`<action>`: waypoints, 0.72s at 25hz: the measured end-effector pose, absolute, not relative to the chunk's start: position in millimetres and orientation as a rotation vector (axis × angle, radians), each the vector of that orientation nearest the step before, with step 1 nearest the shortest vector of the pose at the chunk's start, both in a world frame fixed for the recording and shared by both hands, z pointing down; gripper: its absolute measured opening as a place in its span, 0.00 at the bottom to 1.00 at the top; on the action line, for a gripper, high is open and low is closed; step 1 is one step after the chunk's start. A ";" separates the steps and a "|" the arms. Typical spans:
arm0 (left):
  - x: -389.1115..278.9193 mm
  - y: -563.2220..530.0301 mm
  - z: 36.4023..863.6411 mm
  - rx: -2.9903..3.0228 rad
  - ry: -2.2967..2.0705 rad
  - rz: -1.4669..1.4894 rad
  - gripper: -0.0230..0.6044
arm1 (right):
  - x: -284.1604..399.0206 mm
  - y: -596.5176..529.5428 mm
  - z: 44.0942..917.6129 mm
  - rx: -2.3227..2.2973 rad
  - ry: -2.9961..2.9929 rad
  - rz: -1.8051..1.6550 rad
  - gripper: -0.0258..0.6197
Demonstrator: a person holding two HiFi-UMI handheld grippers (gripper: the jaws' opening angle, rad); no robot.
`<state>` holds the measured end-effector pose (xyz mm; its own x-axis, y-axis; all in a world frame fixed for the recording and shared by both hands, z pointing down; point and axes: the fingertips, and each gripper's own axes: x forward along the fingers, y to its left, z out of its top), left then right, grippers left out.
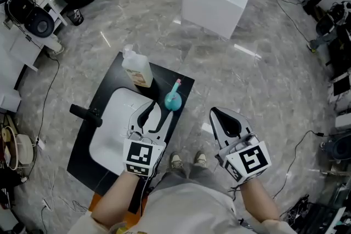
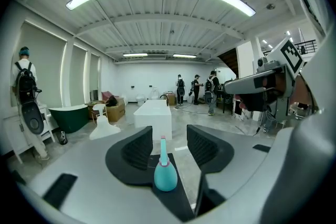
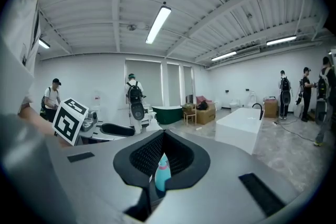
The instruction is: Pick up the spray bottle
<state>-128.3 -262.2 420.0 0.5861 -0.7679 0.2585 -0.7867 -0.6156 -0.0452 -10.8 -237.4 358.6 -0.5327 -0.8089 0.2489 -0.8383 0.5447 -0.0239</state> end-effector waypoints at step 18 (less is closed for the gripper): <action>-99.2 -313.4 533.2 2.565 -1.357 0.572 0.44 | 12.7 -278.8 456.0 1.229 -2.513 0.375 0.08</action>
<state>-99.2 -313.4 533.2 0.5084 -0.7538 0.4163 -0.8245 -0.5655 -0.0172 12.7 -278.8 456.0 -0.5796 -0.7143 0.3922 -0.7977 0.5956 -0.0941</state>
